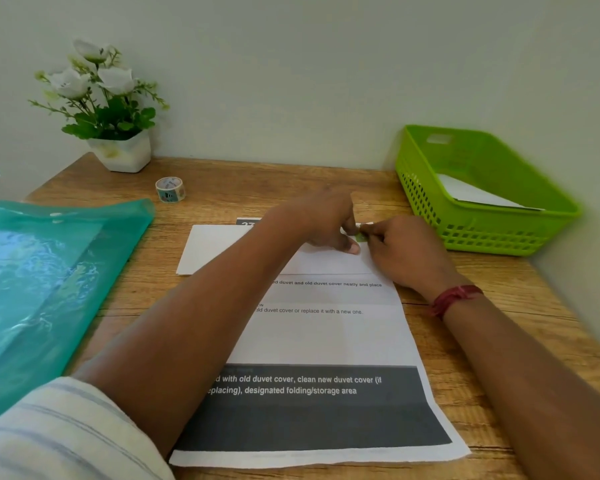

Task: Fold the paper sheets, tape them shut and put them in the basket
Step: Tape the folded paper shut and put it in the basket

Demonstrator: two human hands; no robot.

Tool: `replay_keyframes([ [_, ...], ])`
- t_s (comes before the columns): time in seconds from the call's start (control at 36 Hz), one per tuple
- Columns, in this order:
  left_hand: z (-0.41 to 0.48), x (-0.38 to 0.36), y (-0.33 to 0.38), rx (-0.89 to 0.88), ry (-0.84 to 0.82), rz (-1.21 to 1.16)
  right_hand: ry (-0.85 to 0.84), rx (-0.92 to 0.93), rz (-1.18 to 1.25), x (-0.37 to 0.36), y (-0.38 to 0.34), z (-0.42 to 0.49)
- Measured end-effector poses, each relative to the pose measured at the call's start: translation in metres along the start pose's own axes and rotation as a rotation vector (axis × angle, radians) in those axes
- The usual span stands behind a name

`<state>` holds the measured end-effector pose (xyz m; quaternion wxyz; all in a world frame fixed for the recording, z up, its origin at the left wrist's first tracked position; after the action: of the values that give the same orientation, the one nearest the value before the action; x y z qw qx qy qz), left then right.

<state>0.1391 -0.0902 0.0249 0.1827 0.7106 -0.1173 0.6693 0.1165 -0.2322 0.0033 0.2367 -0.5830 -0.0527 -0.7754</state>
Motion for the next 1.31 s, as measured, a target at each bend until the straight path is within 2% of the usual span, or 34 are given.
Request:
replay_keyframes([
  [0.14,-0.013,-0.006,0.015,0.048,-0.078,0.031,-0.053,0.021,-0.166,0.002,-0.005,-0.002],
  [0.22,-0.027,-0.017,0.023,0.132,-0.150,0.145,-0.074,0.076,-0.289,0.004,-0.012,-0.005],
  [0.31,-0.040,-0.024,0.033,0.150,-0.034,0.294,-0.081,0.118,-0.391,0.005,-0.018,-0.008],
  [0.44,-0.051,-0.034,0.034,0.120,0.187,0.394,-0.138,0.143,-0.471,0.006,-0.019,-0.010],
  [0.61,-0.048,-0.037,0.034,0.141,0.204,0.354,-0.226,0.158,-0.454,0.008,-0.015,-0.005],
  [0.75,-0.048,-0.039,0.034,0.156,0.157,0.340,-0.187,0.136,-0.431,0.008,-0.017,-0.009],
  [0.86,-0.048,-0.044,0.031,0.163,0.154,0.207,-0.138,0.079,-0.327,0.006,-0.010,-0.016],
  [1.08,-0.051,-0.038,0.024,0.263,0.336,-0.022,0.043,-0.092,0.003,0.008,-0.003,-0.016],
  [1.19,-0.059,-0.018,0.011,0.340,0.444,-0.196,0.252,-0.061,0.195,0.021,-0.005,-0.019],
  [1.31,-0.079,0.002,-0.019,0.433,0.456,-0.278,0.344,-0.044,0.332,0.026,-0.009,-0.019],
])
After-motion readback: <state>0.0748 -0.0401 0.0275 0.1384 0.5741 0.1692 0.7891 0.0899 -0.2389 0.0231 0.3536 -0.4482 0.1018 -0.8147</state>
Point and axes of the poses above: each hand's wrist, its own z-axis towards the middle knuckle, its own x-axis out of the back of the hand, y = z × x, the point moved 3 cm from there along z, towards the middle knuckle, and after that the axes turned 4 degrees about x, right-handed, at the moved point
